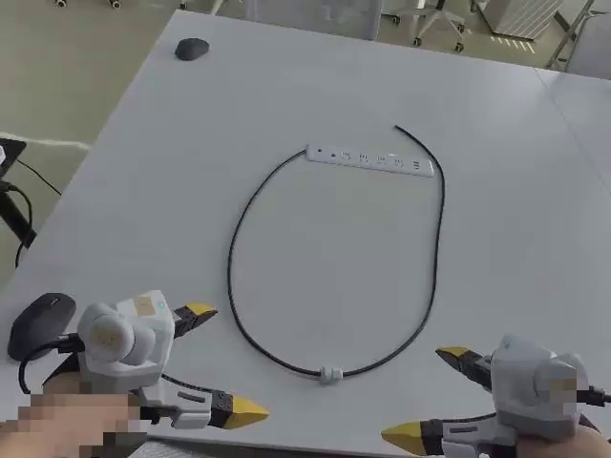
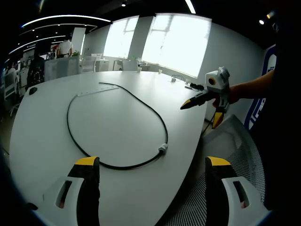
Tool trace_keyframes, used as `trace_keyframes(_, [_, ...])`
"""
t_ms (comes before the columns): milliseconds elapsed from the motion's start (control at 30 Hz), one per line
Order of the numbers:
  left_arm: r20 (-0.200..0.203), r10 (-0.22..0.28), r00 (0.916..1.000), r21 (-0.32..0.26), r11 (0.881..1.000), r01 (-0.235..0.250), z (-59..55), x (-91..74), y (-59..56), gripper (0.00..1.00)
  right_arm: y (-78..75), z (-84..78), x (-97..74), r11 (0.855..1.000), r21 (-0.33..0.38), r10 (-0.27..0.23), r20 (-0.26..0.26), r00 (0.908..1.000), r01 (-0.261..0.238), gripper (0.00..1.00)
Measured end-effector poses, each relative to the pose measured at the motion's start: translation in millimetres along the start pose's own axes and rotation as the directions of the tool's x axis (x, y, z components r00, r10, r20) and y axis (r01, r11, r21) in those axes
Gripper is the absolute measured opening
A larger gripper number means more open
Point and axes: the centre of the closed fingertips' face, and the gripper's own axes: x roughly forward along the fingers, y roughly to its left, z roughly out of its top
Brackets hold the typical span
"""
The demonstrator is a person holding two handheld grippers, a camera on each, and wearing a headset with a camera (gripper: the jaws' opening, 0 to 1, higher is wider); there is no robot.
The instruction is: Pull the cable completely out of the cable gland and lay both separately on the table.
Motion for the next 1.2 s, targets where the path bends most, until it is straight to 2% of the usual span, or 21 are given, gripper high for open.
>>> trace_keyframes(433, [-0.002,0.003,1.0,0.003,1.0,-0.003,-0.5,0.1,-0.5,0.98,-0.1,-3.1,-0.8,1.0,0.009,-0.003,0.003,1.0,0.003,0.99])
trace_keyframes(933, [-0.022,0.01,0.9997,0.0,1.0,-0.01,-5.6,1.0,-1.7,0.97,0.4,-10.0,3.7,1.0,-0.002,0.024,-0.025,0.9994,-0.024,0.99])
trace_keyframes(1100, [-0.021,0.016,0.9996,0.002,1.0,-0.016,-3.8,2.7,-1.3,0.98,-1.9,-5.6,5.9,0.999,-0.016,0.032,-0.024,0.9992,-0.033,0.99])
trace_keyframes(1200, [-0.036,0.02,0.9992,0.011,1.0,-0.02,-5.2,4.1,-0.2,0.98,-3.7,-2.8,7.3,0.999,-0.029,0.038,-0.026,0.9989,-0.039,0.99])
